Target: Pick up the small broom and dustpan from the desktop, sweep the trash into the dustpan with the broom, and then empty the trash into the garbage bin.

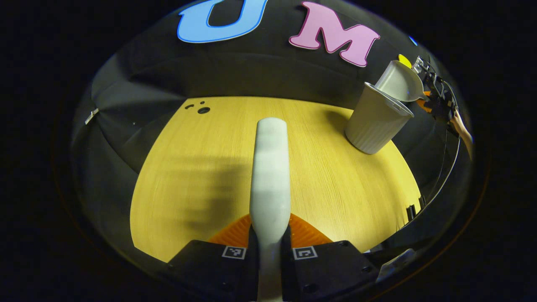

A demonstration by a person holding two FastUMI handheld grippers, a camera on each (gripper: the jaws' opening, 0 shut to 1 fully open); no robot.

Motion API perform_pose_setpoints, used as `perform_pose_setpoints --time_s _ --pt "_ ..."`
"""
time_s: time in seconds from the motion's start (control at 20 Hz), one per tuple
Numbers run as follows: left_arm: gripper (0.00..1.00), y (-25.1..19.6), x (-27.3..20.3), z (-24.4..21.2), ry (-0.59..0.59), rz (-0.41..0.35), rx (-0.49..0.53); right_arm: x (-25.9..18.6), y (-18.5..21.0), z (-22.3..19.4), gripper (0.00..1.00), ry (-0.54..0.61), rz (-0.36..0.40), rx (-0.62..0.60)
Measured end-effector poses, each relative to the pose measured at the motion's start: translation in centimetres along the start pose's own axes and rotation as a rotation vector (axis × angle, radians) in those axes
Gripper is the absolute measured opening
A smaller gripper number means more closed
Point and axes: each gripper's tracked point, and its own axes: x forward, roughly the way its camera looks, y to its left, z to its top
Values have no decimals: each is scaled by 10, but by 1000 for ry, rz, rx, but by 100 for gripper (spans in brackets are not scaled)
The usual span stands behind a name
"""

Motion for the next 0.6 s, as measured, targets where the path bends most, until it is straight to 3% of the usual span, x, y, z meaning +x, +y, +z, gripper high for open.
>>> perform_pose_setpoints --time_s 0.05,0.1,0.2,0.3,0.4,0.5,0.55,0.6 --pt "26 2 -3 2 -18 6 6 -5 -5 1 35 5 14 62" --pt "26 2 -7 3 -27 6 9 -13 -9 3 38 11 32 130" --pt "26 3 -11 4 -44 8 5 -28 -13 8 31 14 64 257" --pt "26 7 -15 6 -70 21 -1 -32 -13 19 35 1 97 373" --pt "26 10 -19 4 -86 25 -2 -36 -10 26 31 -2 151 486" --pt "26 11 -22 4 -100 19 1 -43 -2 35 38 -4 208 595" --pt "26 9 -24 1 -102 12 0 -44 -1 39 34 -10 235 641" --pt "24 10 -25 -1 -106 5 -1 -45 1 43 38 -19 263 690"
